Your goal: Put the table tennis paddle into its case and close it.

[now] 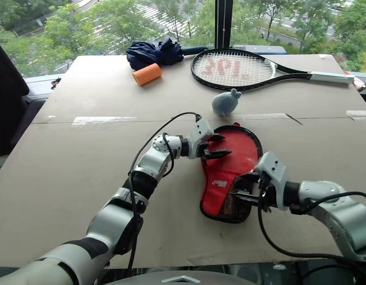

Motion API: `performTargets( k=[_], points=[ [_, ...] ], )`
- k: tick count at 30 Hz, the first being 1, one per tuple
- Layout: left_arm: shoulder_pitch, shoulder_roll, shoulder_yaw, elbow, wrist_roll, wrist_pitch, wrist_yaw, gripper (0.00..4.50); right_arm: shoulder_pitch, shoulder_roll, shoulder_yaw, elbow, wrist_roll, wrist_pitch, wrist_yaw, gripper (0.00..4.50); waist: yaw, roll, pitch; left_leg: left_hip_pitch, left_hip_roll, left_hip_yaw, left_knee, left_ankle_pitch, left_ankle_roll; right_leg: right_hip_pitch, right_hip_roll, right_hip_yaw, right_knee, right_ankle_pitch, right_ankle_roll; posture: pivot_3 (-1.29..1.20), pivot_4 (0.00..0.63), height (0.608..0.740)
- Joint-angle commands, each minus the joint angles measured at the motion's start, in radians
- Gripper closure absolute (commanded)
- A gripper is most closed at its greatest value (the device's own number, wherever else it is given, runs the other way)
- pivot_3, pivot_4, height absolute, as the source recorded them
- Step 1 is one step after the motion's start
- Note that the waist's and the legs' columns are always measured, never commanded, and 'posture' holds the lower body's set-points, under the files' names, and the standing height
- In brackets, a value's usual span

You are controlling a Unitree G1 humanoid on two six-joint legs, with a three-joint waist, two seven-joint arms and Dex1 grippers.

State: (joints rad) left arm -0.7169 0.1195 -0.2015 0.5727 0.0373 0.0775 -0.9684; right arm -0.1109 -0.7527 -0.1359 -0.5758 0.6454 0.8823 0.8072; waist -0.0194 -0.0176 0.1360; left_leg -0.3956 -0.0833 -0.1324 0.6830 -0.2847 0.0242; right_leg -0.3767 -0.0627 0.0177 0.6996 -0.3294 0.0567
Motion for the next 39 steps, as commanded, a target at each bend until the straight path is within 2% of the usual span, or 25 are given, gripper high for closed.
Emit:
performTargets(
  k=[1,2,5,6,9,13,21,26,29,32,37,39],
  points=[
    [0.039,0.004,-0.041,-0.068,0.013,0.053,0.021,1.42,-0.15,0.06,-0.057,0.097,0.013,-0.046,-0.071,1.56,-0.002,0.002,-0.001,0.001,0.0,0.0,0.0,0.0,0.0,0.0,0.001,0.002,0.001,0.0,-0.001,0.0,0.15,0.74],
    [0.048,0.004,-0.046,-0.085,0.011,0.061,0.026,1.42,-0.198,0.079,-0.045,0.145,-0.004,-0.063,-0.08,1.56,0.002,0.002,-0.001,0.001,0.0,0.0,0.0,0.0,0.0,0.0,0.0,0.002,0.002,0.0,-0.001,0.0,0.15,0.74],
    [0.065,0.002,-0.056,-0.119,0.004,0.085,0.044,1.38,-0.343,0.132,0.072,0.352,-0.156,-0.159,-0.132,0.21,0.008,0.002,-0.001,0.001,0.0,0.0,0.0,0.0,0.0,0.0,0.0,0.001,0.002,0.0,-0.001,0.0,0.15,0.74],
    [0.067,0.0,-0.055,-0.123,0.002,0.091,0.054,1.38,-0.392,0.16,0.115,0.436,-0.24,-0.218,-0.189,0.05,0.007,0.002,-0.001,0.001,-0.001,0.0,0.0,0.0,0.0,0.0,0.0,0.001,0.001,0.0,-0.001,0.0,0.15,0.74],
    [0.069,-0.001,-0.058,-0.13,-0.003,0.102,0.067,1.38,-0.518,0.244,0.179,0.634,-0.346,-0.292,-0.26,0.05,0.008,0.003,-0.002,0.0,-0.001,0.001,0.0,0.0,0.0,-0.002,-0.001,0.002,0.001,0.0,-0.001,0.0,0.15,0.74],
    [0.091,-0.011,-0.068,-0.161,-0.011,0.122,0.082,1.38,-0.743,0.365,0.268,0.997,-0.486,-0.514,-0.278,0.05,-0.012,0.004,-0.002,0.0,-0.001,0.002,0.0,0.0,-0.001,-0.003,-0.001,0.003,0.002,0.0,-0.001,0.0,0.15,0.74],
    [0.124,-0.013,-0.077,-0.221,-0.019,0.155,0.101,1.38,-0.989,0.495,0.168,1.498,-0.507,-0.748,-0.357,0.05,-0.019,0.005,-0.002,-0.001,-0.002,-0.001,0.001,0.001,-0.001,-0.002,-0.001,0.0,0.0,0.0,-0.001,0.0,0.15,0.74],
    [0.133,-0.016,-0.074,-0.244,-0.027,0.172,0.116,1.38,-1.076,0.528,0.117,1.688,-0.515,-0.794,-0.388,0.05,-0.026,0.006,-0.002,-0.001,-0.001,-0.001,0.0,0.001,-0.001,-0.003,-0.001,0.001,0.001,0.0,-0.001,0.0,0.15,0.74],
    [0.14,-0.017,-0.07,-0.256,-0.036,0.182,0.127,1.38,-1.115,0.554,0.069,1.773,-0.489,-0.767,-0.348,0.05,-0.025,0.007,-0.002,-0.001,-0.001,-0.001,0.0,0.001,-0.001,-0.003,-0.001,0.001,0.001,0.0,-0.001,0.0,0.15,0.74],
    [0.146,-0.016,-0.073,-0.264,-0.04,0.186,0.133,1.38,-1.141,0.578,0.03,1.816,-0.465,-0.719,-0.287,0.05,-0.028,0.008,-0.003,-0.001,-0.001,-0.001,0.0,0.001,-0.001,-0.002,-0.001,0.001,0.001,0.0,-0.001,0.0,0.15,0.74],
    [0.141,-0.014,-0.071,-0.268,-0.048,0.192,0.145,1.38,-1.142,0.609,0.033,1.839,-0.498,-0.705,-0.278,0.05,-0.028,0.009,-0.003,-0.001,-0.001,-0.001,0.0,0.001,-0.001,-0.003,-0.001,0.001,0.001,0.0,-0.001,0.0,0.15,0.74],
    [0.138,-0.011,-0.067,-0.267,-0.05,0.192,0.15,1.38,-1.137,0.614,0.029,1.835,-0.503,-0.734,-0.287,0.55,-0.028,0.009,-0.003,-0.001,-0.001,-0.001,0.0,0.001,-0.001,-0.003,-0.001,0.001,0.001,0.0,-0.001,0.0,0.15,0.74]
  ],
)
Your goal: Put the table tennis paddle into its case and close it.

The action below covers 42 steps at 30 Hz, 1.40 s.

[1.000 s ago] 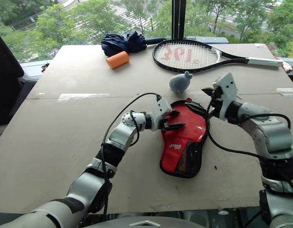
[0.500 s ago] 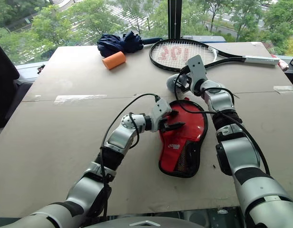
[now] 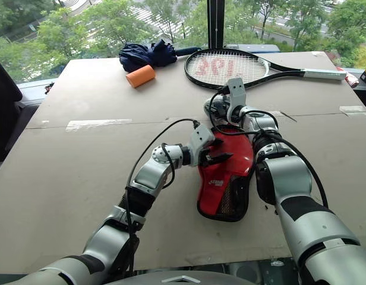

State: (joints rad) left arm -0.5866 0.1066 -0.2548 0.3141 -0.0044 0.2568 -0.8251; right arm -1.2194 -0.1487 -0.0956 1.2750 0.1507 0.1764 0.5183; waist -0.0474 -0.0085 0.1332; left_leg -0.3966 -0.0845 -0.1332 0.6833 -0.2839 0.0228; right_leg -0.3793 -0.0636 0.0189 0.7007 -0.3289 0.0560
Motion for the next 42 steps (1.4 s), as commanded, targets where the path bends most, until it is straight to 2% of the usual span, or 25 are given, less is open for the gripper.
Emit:
performTargets(
  k=[1,5,9,14,19,25,37,42],
  points=[
    [0.007,0.004,-0.011,-0.01,-0.009,0.014,0.009,1.38,-0.025,0.011,-0.012,-0.019,-0.01,-0.03,0.004,0.88,0.0,0.001,0.0,0.0,0.0,0.0,0.0,0.0,0.0,0.0,0.0,0.0,0.0,0.0,0.0,0.0,0.15,0.74],
    [0.013,0.012,-0.013,-0.013,-0.011,0.014,0.006,1.38,-0.021,0.007,-0.018,-0.024,-0.017,-0.026,0.005,2.85,0.0,0.001,0.0,0.0,0.0,0.0,0.0,0.0,0.0,0.0,0.0,0.0,0.0,0.0,0.0,0.0,0.15,0.74],
    [0.013,0.01,-0.019,-0.007,-0.009,0.011,0.005,1.38,-0.02,-0.017,-0.022,-0.044,-0.021,-0.04,-0.007,4.48,-0.001,0.001,0.0,0.0,0.0,0.0,0.0,0.0,0.0,0.0,0.0,0.0,0.0,0.0,0.0,0.0,0.15,0.74],
    [0.007,0.001,-0.025,0.013,-0.005,0.012,0.011,1.38,-0.012,-0.082,-0.064,-0.108,-0.006,-0.076,-0.088,4.48,0.002,0.003,0.001,0.0,0.0,0.0,0.0,0.0,0.0,0.0,0.0,0.0,0.0,0.0,0.0,0.0,0.15,0.74],
    [0.016,-0.008,-0.052,0.036,0.011,0.024,0.021,1.38,0.067,-0.212,-0.096,-0.173,-0.037,-0.072,-0.248,4.48,0.007,0.004,0.001,0.0,0.0,0.0,0.0,0.0,0.0,0.0,0.0,0.0,-0.001,0.0,0.0,0.0,0.15,0.74],
    [0.006,-0.011,-0.05,0.075,0.026,0.024,0.064,1.38,0.225,-0.297,-0.087,-0.353,-0.05,-0.008,-0.265,4.48,0.011,0.006,0.0,0.0,0.0,0.002,0.0,0.0,0.0,0.001,-0.001,0.001,0.0,0.0,0.0,0.0,0.15,0.74],
    [-0.033,-0.014,-0.044,0.183,0.05,0.013,0.174,1.38,0.7,-0.38,-0.181,-1.154,0.052,0.432,-0.259,4.48,0.041,0.007,-0.001,0.0,-0.001,0.001,0.002,0.0,0.0,0.001,-0.001,0.001,0.002,0.0,0.0,0.0,0.15,0.74],
    [-0.05,-0.008,-0.079,0.222,0.075,-0.008,0.172,1.38,0.867,-0.424,-0.24,-1.447,0.202,0.633,-0.163,4.48,0.045,0.007,-0.001,0.0,-0.001,0.001,0.001,0.0,0.001,0.002,-0.001,0.001,0.002,0.0,0.0,0.0,0.15,0.74]
  ],
)
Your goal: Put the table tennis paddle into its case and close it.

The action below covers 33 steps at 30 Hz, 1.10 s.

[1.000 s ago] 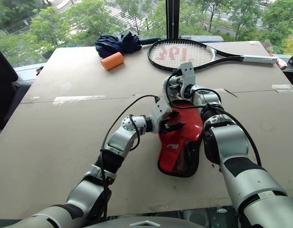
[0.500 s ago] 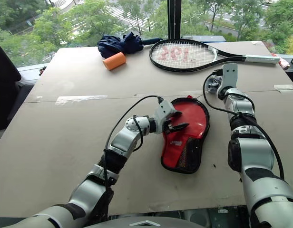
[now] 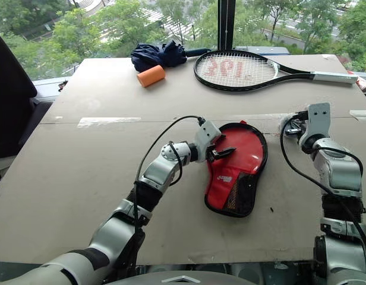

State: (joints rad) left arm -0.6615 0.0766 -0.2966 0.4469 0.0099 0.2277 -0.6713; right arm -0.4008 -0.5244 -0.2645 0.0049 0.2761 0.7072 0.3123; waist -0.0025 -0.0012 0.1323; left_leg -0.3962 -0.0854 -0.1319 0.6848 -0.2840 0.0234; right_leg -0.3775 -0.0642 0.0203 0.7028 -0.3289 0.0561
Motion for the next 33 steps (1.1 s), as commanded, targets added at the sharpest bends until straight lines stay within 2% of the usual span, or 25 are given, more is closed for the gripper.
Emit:
performTargets(
  k=[1,3,8,15,21,24,28,33],
  points=[
    [0.017,0.027,-0.057,0.105,0.077,0.018,0.013,1.38,0.111,-0.069,-0.09,-0.262,0.129,0.164,0.081,4.48,0.001,0.0,0.0,0.0,0.0,0.0,0.0,0.0,0.0,0.0,0.0,0.0,0.0,0.0,0.0,0.0,0.15,0.74],
    [0.0,0.034,-0.087,0.132,0.102,0.009,0.006,1.38,0.211,-0.097,-0.125,-0.392,0.215,0.247,0.136,4.48,0.016,-0.001,-0.001,0.0,0.0,-0.001,0.0,0.0,0.0,0.001,0.0,-0.001,-0.001,0.0,0.0,0.0,0.15,0.74],
    [-0.032,0.028,-0.094,0.18,0.104,0.023,0.018,1.38,0.36,-0.137,-0.212,-0.551,0.353,0.385,0.185,4.48,0.017,-0.002,-0.003,0.002,0.0,-0.001,-0.001,0.0,0.001,0.003,0.001,-0.001,-0.003,0.0,0.001,0.0,0.15,0.74],
    [-0.053,0.02,-0.097,0.217,0.1,0.019,0.02,1.38,0.548,-0.185,-0.302,-0.669,0.508,0.463,0.281,4.48,0.018,-0.004,-0.003,0.015,0.0,-0.002,-0.005,-0.004,0.007,0.017,0.001,-0.002,-0.008,0.001,0.001,0.0,0.15,0.74],
    [-0.063,0.013,-0.096,0.234,0.097,0.014,0.018,1.38,0.791,-0.248,-0.347,-0.802,0.682,0.478,0.444,4.48,0.024,-0.008,-0.002,0.015,0.0,-0.002,-0.005,-0.005,0.008,0.018,0.0,-0.002,-0.009,0.0,0.002,0.0,0.15,0.74],
    [-0.066,0.009,-0.094,0.238,0.096,0.013,0.02,1.38,0.906,-0.297,-0.328,-0.849,0.688,0.455,0.504,4.48,0.024,-0.009,-0.002,0.015,0.001,-0.002,-0.006,-0.005,0.008,0.018,0.0,-0.003,-0.01,0.0,0.002,0.0,0.15,0.74],
    [-0.069,0.006,-0.09,0.242,0.092,0.01,0.022,1.38,1.064,-0.383,-0.23,-0.877,0.55,0.376,0.56,4.48,0.019,-0.014,-0.005,0.016,0.0,-0.002,-0.006,-0.005,0.008,0.019,0.0,-0.002,-0.011,0.0,0.002,0.0,0.15,0.74],
    [-0.072,0.001,-0.084,0.246,0.088,0.006,0.026,1.38,0.997,-0.352,-0.201,-0.789,0.481,0.256,0.493,4.48,0.021,-0.026,-0.012,0.018,0.001,-0.004,-0.009,-0.005,0.008,0.022,0.0,-0.005,-0.017,0.0,0.002,0.0,0.15,0.74]
  ],
)
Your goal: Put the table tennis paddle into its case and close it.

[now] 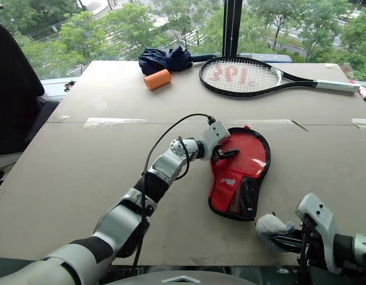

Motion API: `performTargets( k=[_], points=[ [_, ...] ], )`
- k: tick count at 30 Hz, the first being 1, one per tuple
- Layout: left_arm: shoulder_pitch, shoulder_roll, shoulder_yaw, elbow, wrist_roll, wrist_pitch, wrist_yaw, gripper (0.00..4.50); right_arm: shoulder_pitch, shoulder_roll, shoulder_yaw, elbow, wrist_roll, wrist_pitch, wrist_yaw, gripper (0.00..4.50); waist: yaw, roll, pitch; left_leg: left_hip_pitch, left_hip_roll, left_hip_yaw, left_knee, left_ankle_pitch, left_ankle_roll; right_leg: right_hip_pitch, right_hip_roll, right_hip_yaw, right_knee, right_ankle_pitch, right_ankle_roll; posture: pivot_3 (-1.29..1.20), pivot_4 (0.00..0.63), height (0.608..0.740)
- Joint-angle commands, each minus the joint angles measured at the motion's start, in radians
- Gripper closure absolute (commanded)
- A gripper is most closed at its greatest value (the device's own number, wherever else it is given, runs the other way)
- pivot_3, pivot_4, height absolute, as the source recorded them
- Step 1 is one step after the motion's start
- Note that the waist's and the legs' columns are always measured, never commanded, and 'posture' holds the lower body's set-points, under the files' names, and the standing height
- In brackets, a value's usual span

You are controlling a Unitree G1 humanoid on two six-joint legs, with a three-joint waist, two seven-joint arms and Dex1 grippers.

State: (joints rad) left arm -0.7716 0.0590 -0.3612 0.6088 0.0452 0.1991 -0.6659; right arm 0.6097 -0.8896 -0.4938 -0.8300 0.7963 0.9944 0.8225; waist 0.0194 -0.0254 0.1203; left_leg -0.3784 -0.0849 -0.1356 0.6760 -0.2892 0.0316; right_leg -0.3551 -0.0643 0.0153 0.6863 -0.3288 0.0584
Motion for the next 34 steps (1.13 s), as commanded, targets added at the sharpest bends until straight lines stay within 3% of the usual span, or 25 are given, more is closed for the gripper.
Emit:
performTargets(
  k=[1,3,9,13,21,25,30,34],
  points=[
    [0.039,0.019,-0.017,0.084,0.051,0.033,0.021,1.38,-0.036,0.018,0.028,0.062,-0.051,-0.06,-0.018,4.07,-0.001,-0.003,0.0,0.0,0.0,0.0,0.0,0.0,0.0,0.0,0.0,0.0,-0.001,0.0,0.0,0.0,0.15,0.74],
    [0.041,0.019,-0.013,0.081,0.047,0.03,0.021,1.38,-0.063,0.026,0.008,0.089,-0.028,-0.069,-0.008,3.38,-0.002,-0.003,-0.001,0.0,0.0,-0.001,0.0,0.0,0.0,0.001,0.0,0.0,-0.003,0.001,0.001,0.0,0.15,0.74],
    [0.059,0.04,0.036,0.001,-0.006,-0.021,-0.022,1.38,-0.183,0.084,-0.069,0.219,-0.055,-0.141,-0.07,0.53,-0.006,-0.001,0.001,0.0,0.0,-0.001,-0.002,0.0,0.0,0.002,0.0,0.001,-0.007,0.003,0.003,0.0,0.15,0.74],
    [0.109,0.117,0.144,-0.237,-0.145,-0.009,-0.136,1.38,-0.309,0.142,-0.147,0.34,-0.012,-0.254,-0.037,0.53,-0.012,0.007,0.007,-0.002,0.0,0.001,-0.006,0.001,-0.002,-0.002,0.0,0.003,-0.006,0.003,0.002,0.0,0.15,0.74],
    [0.325,0.393,0.306,-0.611,-0.361,0.184,-0.324,1.38,-0.382,0.147,-0.103,0.571,-0.141,-0.535,0.124,0.53,-0.005,0.016,0.014,-0.007,0.001,0.003,-0.008,0.003,-0.005,-0.009,0.0,0.004,-0.009,0.003,0.002,0.0,0.15,0.74],
    [0.582,0.563,0.408,-0.758,-0.426,0.219,-0.402,1.38,-0.384,0.054,-0.032,0.839,-0.294,-0.783,0.324,0.53,-0.01,0.023,0.019,-0.004,0.001,0.004,-0.007,0.003,-0.004,-0.007,0.0,0.006,-0.008,0.003,0.002,0.0,0.15,0.74],
    [0.785,0.607,0.464,-0.903,-0.485,0.231,-0.388,1.38,-0.438,0.007,0.033,1.084,-0.378,-1.036,0.488,0.53,-0.004,0.028,0.024,-0.003,0.002,0.004,-0.008,0.002,-0.004,-0.006,0.0,0.006,-0.008,0.003,0.002,0.0,0.15,0.74],
    [0.842,0.61,0.457,-0.932,-0.46,0.181,-0.371,1.38,-0.483,0.014,0.055,1.16,-0.374,-1.08,0.526,0.53,-0.004,0.029,0.024,-0.003,0.002,0.004,-0.008,0.002,-0.004,-0.006,-0.001,0.006,-0.008,0.003,0.001,0.0,0.15,0.74]
  ],
)
